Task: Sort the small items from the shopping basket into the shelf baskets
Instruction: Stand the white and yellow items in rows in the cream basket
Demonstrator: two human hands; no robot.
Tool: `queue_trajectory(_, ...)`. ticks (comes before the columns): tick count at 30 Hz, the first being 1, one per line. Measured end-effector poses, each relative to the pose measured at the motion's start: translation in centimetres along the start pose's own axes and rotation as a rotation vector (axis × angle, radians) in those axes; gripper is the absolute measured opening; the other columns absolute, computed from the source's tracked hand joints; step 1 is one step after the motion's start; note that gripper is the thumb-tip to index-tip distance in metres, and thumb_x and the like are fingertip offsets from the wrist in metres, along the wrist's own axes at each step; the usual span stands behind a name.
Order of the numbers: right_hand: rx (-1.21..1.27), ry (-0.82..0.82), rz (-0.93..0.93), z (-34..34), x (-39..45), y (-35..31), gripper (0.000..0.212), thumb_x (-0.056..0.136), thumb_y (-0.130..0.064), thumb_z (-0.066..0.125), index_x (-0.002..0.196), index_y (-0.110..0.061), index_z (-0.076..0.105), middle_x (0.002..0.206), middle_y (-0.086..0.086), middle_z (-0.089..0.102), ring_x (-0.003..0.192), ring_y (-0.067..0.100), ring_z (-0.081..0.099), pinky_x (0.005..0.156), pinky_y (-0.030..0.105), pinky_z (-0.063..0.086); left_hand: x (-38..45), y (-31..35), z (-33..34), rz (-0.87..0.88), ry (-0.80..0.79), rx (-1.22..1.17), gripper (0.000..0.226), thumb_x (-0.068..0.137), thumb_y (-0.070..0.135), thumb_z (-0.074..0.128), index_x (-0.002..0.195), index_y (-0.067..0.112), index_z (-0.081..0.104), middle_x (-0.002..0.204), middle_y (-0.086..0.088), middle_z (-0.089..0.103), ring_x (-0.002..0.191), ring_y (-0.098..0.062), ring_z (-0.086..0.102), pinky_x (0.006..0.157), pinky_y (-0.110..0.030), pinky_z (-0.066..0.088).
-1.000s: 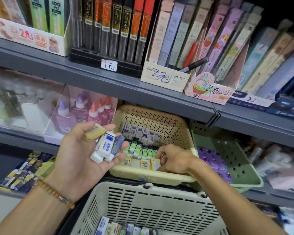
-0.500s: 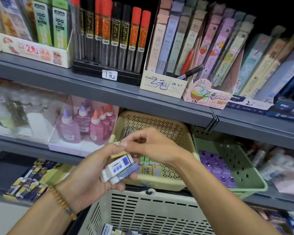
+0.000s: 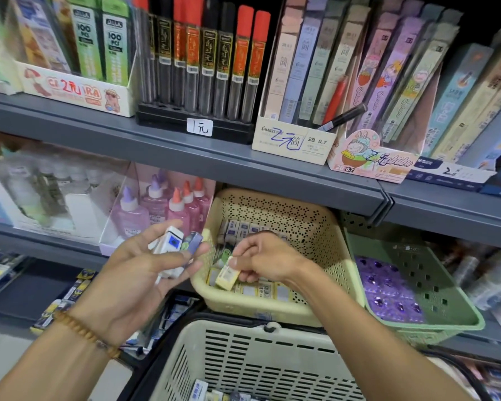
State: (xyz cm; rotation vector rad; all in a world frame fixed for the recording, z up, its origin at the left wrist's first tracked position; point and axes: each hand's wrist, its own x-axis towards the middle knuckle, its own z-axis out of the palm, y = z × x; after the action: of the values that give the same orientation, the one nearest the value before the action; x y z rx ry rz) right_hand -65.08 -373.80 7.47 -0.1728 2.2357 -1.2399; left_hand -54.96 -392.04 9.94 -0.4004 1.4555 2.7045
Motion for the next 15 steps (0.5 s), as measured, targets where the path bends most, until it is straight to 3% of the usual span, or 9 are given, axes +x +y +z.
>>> queue_trajectory(4, -0.164, -0.030, -0.022, 1.8, 1.1, -0.2, 0.017, 0.091, -0.006, 0.065, 0.080, -0.019, 0.068, 0.071, 0.001, 0.068, 0.060, 0.009, 0.068, 0.064, 0.025, 0.058, 0.0, -0.3, 0.2, -0.002, -0.010, 0.022, 0.050, 0.079, -0.020, 0.054, 0.121, 0.007, 0.058, 0.104, -0.022, 0.072, 0.096, -0.027, 0.072, 0.077, -0.032, 0.058)
queue_trajectory(6, -0.230, 0.037, -0.098, 1.9, 0.6, -0.5, 0.022, 0.096, -0.015, 0.060, 0.077, -0.024, 0.068, 0.068, -0.005, 0.065, 0.058, 0.008, 0.068, 0.059, 0.025, 0.056, 0.1, -0.4, 0.1, 0.004, -0.026, 0.018, 0.052, 0.073, -0.017, 0.058, 0.120, 0.005, 0.058, 0.104, -0.021, 0.072, 0.096, -0.028, 0.072, 0.078, -0.032, 0.058)
queue_trajectory(9, -0.058, 0.220, -0.285, 1.3, -1.0, -1.6, 0.026, 0.097, -0.035, 0.056, 0.083, -0.022, 0.073, 0.073, 0.003, 0.068, 0.049, 0.007, 0.058, 0.048, 0.021, 0.045, 0.4, -0.7, 0.1, 0.021, -0.040, 0.043, 0.052, 0.072, -0.016, 0.060, 0.120, 0.002, 0.056, 0.105, -0.022, 0.072, 0.097, -0.029, 0.071, 0.078, -0.031, 0.059)
queue_trajectory(11, 0.097, 0.187, -0.367, 1.0, -2.3, -2.7, 0.029, 0.091, -0.044, 0.062, 0.085, -0.019, 0.076, 0.074, 0.003, 0.070, 0.051, 0.007, 0.053, 0.048, 0.020, 0.042, 0.5, -1.0, 0.1, 0.040, -0.034, 0.108, 0.047, 0.074, -0.018, 0.061, 0.117, 0.001, 0.057, 0.104, -0.021, 0.072, 0.097, -0.029, 0.071, 0.078, -0.030, 0.059)
queue_trajectory(15, 0.049, 0.051, -0.406, 1.9, -3.5, -3.9, 0.003, 0.084, -0.017, 0.076, 0.081, -0.017, 0.075, 0.062, -0.004, 0.062, 0.049, 0.006, 0.048, 0.047, 0.018, 0.042, 0.4, -1.5, 0.4, 0.091, -0.008, 0.264, 0.041, 0.076, -0.016, 0.066, 0.107, 0.009, 0.066, 0.101, -0.021, 0.072, 0.090, -0.026, 0.070, 0.081, -0.033, 0.059)
